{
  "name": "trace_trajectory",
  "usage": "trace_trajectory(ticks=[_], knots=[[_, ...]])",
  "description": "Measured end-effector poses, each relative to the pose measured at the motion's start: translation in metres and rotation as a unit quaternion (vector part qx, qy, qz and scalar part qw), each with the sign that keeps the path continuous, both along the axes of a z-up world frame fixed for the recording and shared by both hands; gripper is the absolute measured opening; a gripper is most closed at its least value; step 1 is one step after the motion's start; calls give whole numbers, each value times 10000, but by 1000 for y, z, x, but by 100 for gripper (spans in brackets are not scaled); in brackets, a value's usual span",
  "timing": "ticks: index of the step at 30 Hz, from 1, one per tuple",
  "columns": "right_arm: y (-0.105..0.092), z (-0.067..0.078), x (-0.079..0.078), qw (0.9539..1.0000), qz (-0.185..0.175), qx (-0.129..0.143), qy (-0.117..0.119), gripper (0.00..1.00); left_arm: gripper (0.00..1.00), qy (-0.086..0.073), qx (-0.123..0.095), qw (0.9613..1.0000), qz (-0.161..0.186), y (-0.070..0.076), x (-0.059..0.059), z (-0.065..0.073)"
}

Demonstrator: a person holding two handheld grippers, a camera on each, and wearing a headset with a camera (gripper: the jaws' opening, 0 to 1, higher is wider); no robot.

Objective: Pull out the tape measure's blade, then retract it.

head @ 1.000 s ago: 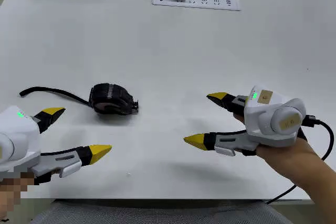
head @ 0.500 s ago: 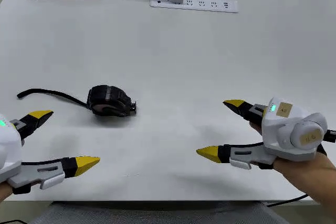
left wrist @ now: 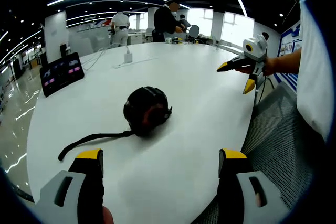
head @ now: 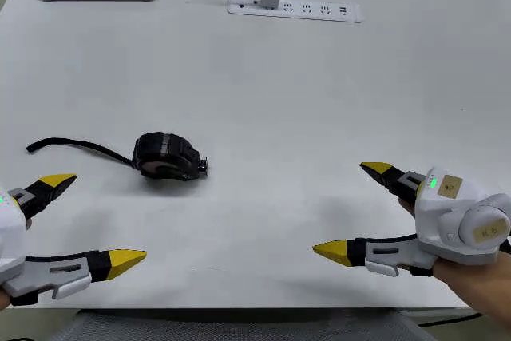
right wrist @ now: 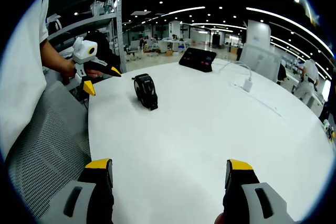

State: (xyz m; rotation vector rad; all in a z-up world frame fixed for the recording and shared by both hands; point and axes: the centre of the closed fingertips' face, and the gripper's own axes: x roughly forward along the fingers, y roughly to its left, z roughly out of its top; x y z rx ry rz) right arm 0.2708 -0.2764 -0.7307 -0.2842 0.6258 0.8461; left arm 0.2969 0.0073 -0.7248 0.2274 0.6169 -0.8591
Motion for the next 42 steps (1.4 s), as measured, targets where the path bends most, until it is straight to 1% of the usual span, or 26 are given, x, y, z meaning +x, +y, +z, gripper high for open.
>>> trace_trajectory(ticks=[2, 7, 10, 13, 19, 24, 29, 42], knots=[[-3, -2, -2, 10000, -19, -28, 3, 88, 88, -27, 106, 9999, -39, 2, 0, -2], [-7, -6, -7, 10000, -18, -60, 56, 89, 87, -34, 130, 9998, -112, 1, 1, -4], [-9, -8, -8, 9999, -47, -15, 102, 91, 87, -41, 149, 9998, -144, 0, 1, -5], [-11, -12, -11, 9998, -45, -58, 176, 90, 87, -55, 145, 9997, -179, 0, 2, -5], [-10, -14, -13, 9998, -30, -75, 203, 90, 87, -91, 149, 9996, -226, -1, 2, -3], [-8, -14, -11, 9997, -53, -53, 213, 89, 87, -97, 127, 9996, -241, 0, 2, -2], [-5, -12, -9, 9998, -53, -50, 183, 88, 87, -87, 107, 9996, -233, 1, 2, -3], [-8, -9, -6, 9998, -95, -89, 174, 88, 86, -59, 65, 9995, -293, -2, 1, -5]])
